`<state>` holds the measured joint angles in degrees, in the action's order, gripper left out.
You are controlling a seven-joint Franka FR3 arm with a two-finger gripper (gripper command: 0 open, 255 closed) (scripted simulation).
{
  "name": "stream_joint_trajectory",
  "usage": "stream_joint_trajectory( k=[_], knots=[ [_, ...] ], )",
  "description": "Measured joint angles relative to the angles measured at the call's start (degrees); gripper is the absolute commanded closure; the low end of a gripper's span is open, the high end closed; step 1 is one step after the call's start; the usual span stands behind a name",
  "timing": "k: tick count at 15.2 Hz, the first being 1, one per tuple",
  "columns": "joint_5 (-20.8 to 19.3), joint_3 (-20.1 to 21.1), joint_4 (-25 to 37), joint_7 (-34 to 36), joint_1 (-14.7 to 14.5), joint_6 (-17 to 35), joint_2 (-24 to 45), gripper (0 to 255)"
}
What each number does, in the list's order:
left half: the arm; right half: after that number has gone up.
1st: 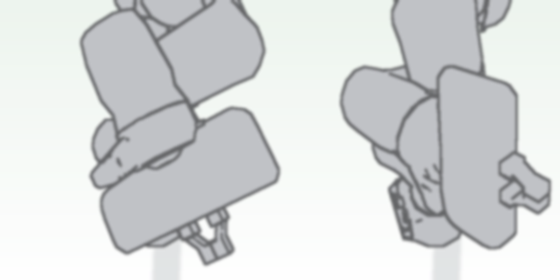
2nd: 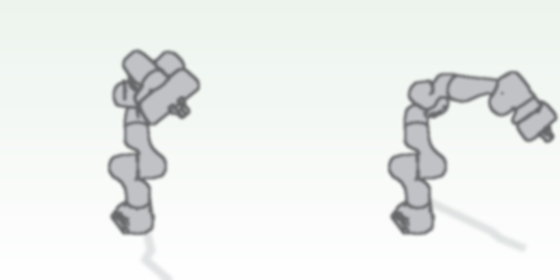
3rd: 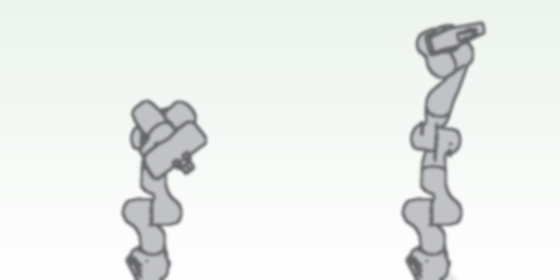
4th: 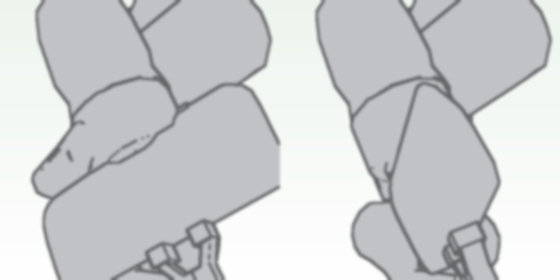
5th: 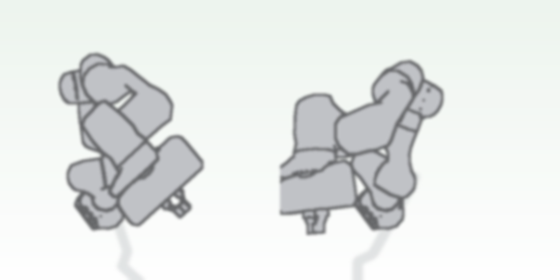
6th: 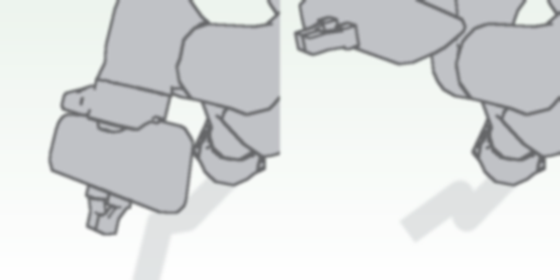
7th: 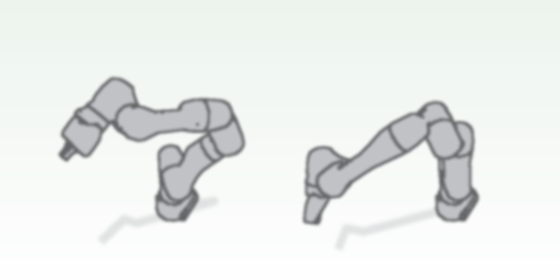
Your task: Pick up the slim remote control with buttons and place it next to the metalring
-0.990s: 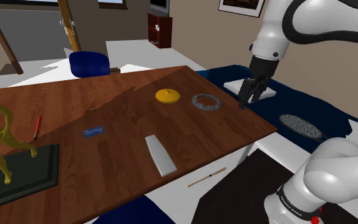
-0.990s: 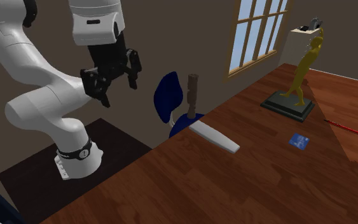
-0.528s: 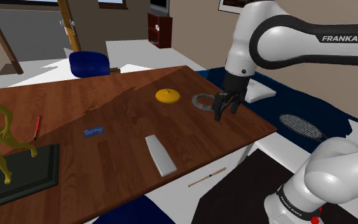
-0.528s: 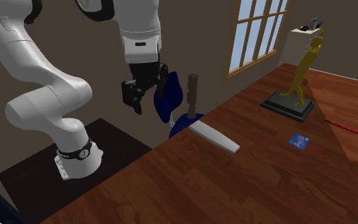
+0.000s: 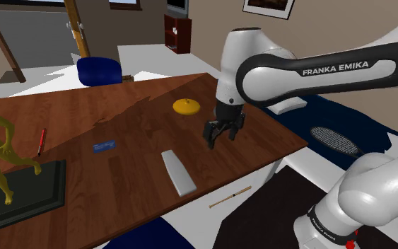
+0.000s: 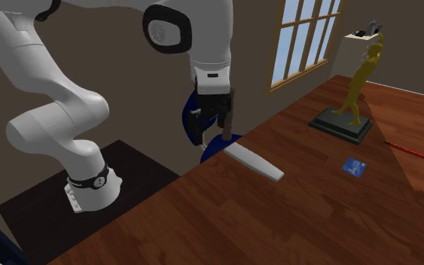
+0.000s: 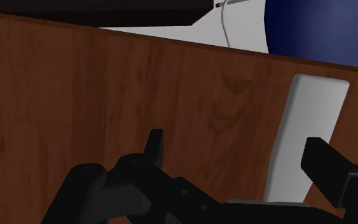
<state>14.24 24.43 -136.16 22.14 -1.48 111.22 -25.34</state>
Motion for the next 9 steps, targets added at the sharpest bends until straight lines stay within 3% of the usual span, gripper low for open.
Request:
stream_joint_trajectory(
  k=[4,9],
  knots=[
    [-2.9,5.1,3.6,6.8,1.1,6.1,9.3,0],
    [-10.3,10.0,9.4,17.1,1.7,11.6,21.4,0]
  ],
)
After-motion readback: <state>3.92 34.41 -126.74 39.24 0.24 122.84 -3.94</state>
